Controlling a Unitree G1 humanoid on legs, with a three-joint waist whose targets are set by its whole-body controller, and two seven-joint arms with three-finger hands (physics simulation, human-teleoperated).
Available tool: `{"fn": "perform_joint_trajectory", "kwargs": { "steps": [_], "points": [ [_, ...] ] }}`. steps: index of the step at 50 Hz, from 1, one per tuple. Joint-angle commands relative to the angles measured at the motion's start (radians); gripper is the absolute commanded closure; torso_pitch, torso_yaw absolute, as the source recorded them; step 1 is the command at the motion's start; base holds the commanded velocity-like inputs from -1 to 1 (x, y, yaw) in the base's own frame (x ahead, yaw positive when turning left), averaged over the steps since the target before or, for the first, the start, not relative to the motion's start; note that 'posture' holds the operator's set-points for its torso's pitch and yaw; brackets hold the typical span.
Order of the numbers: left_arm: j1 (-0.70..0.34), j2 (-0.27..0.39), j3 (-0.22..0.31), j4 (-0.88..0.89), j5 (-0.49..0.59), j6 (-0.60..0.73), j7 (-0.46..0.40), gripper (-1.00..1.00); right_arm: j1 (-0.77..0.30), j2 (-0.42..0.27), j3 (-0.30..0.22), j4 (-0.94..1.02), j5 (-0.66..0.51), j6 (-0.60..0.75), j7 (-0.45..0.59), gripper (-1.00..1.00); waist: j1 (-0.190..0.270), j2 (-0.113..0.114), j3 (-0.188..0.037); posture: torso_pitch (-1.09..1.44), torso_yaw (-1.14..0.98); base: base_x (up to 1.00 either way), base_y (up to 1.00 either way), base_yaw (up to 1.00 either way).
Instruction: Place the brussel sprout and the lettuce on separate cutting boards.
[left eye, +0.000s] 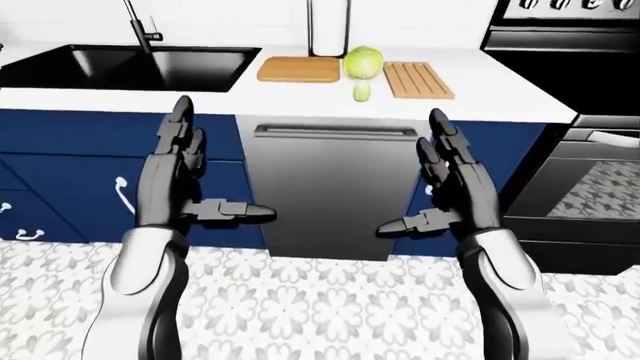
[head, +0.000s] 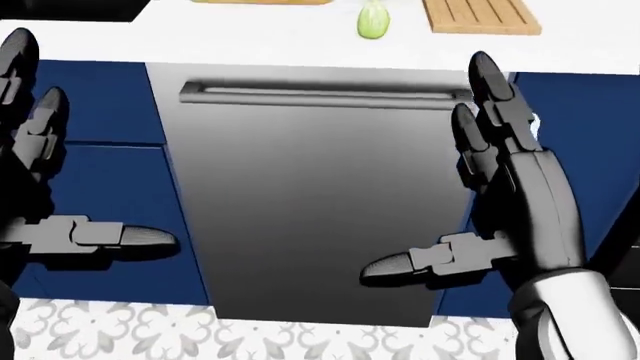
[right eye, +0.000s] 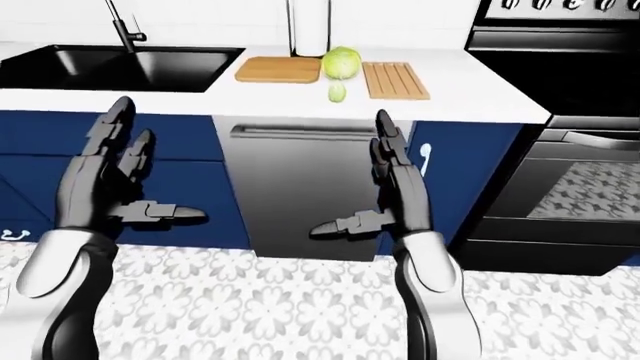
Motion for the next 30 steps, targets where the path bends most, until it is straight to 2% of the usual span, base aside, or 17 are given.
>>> {"fn": "perform_joint_trajectory", "kwargs": {
  "steps": [1,7,9,10,11,12,13,15,18,21,23,24,25,26,27,28,30],
  "points": [
    [-0.027,0.006,0.002,-0.046,-0.017,-0.005,0.001,-1.00,-0.012,-0.004,-0.009,-0.023,-0.001,-0.051,-0.003,-1.00,-0.002,0.007,-0.011,0.00,0.00,0.43,0.00,0.00],
    [-0.025,0.015,0.007,-0.043,-0.022,-0.008,0.003,-1.00,-0.028,-0.012,-0.015,-0.069,0.007,-0.004,-0.007,-1.00,0.019,-0.048,-0.020,0.00,0.00,0.43,0.00,0.00],
    [-0.035,0.024,0.024,-0.053,-0.036,0.012,-0.003,-1.00,-0.034,-0.016,-0.026,-0.074,0.013,0.004,-0.007,-1.00,0.021,-0.075,-0.026,0.00,0.00,0.43,0.00,0.00],
    [-0.038,0.028,0.030,-0.049,-0.042,0.015,-0.005,-1.00,-0.036,-0.020,-0.032,-0.069,0.016,0.001,-0.006,-1.00,0.019,-0.098,-0.033,0.00,0.00,0.44,0.00,0.00],
    [-0.038,0.030,0.030,-0.048,-0.043,0.015,-0.003,-1.00,-0.038,-0.021,-0.034,-0.070,0.018,0.004,-0.007,-1.00,0.012,-0.072,-0.019,0.00,0.00,0.44,0.00,0.00],
    [-0.033,0.032,0.028,-0.037,-0.042,0.004,-0.004,-1.00,-0.041,-0.023,-0.040,-0.070,0.022,0.005,-0.009,-1.00,0.007,-0.085,0.009,0.00,0.00,0.44,0.00,0.00],
    [-0.033,0.032,0.027,-0.040,-0.043,0.008,-0.003,-1.00,-0.044,-0.026,-0.045,-0.067,0.025,0.004,-0.010,-1.00,0.009,-0.099,0.020,0.00,0.00,0.44,0.00,0.00],
    [-0.033,0.032,0.016,-0.043,-0.040,0.011,-0.003,-1.00,-0.053,-0.032,-0.051,-0.083,0.034,0.023,-0.015,-1.00,-0.004,-0.098,-0.003,0.00,0.00,0.43,0.00,0.00],
    [-0.037,0.035,0.000,-0.051,-0.031,0.032,-0.013,-1.00,-0.064,-0.042,-0.063,-0.089,0.045,0.036,-0.018,-1.00,-0.010,-0.081,0.003,0.00,0.00,0.43,0.00,0.00],
    [-0.032,0.036,-0.003,-0.049,-0.019,0.032,-0.029,-1.00,-0.067,-0.047,-0.066,-0.095,0.050,0.045,-0.024,-1.00,-0.020,-0.055,0.003,0.00,0.00,0.42,0.00,0.00],
    [-0.035,0.037,-0.004,-0.056,-0.012,0.042,-0.038,-1.00,-0.074,-0.050,-0.070,-0.099,0.056,0.052,-0.027,-1.00,-0.025,-0.025,-0.009,0.00,0.00,0.43,0.00,0.00],
    [-0.036,0.036,-0.003,-0.058,-0.010,0.044,-0.042,-1.00,-0.076,-0.051,-0.070,-0.101,0.058,0.056,-0.028,-1.00,-0.027,-0.003,-0.015,0.00,0.00,0.44,0.00,0.00],
    [-0.037,0.039,-0.004,-0.064,-0.007,0.053,-0.050,-1.00,-0.080,-0.053,-0.071,-0.106,0.061,0.064,-0.031,-1.00,-0.028,0.028,-0.028,0.00,0.00,0.43,0.00,0.00],
    [-0.039,0.039,-0.001,-0.067,-0.006,0.059,-0.055,-1.00,-0.085,-0.056,-0.069,-0.110,0.061,0.073,-0.033,-1.00,-0.020,0.017,-0.025,0.00,0.00,0.43,0.00,0.00],
    [-0.039,0.040,-0.001,-0.066,-0.003,0.059,-0.058,-1.00,-0.089,-0.056,-0.069,-0.109,0.063,0.076,-0.033,-1.00,-0.015,0.015,-0.006,0.00,0.00,0.44,-0.02,0.00],
    [-0.042,0.041,0.000,-0.072,-0.001,0.068,-0.062,-1.00,-0.093,-0.058,-0.068,-0.111,0.064,0.079,-0.033,-1.00,-0.016,0.023,0.003,0.00,0.00,0.43,-0.03,0.00],
    [-0.054,0.041,0.003,-0.074,0.001,0.077,-0.063,-1.00,-0.106,-0.062,-0.072,-0.117,0.068,0.095,-0.036,-1.00,-0.005,0.016,-0.010,0.00,0.00,0.43,-0.04,0.00]
  ]
}}
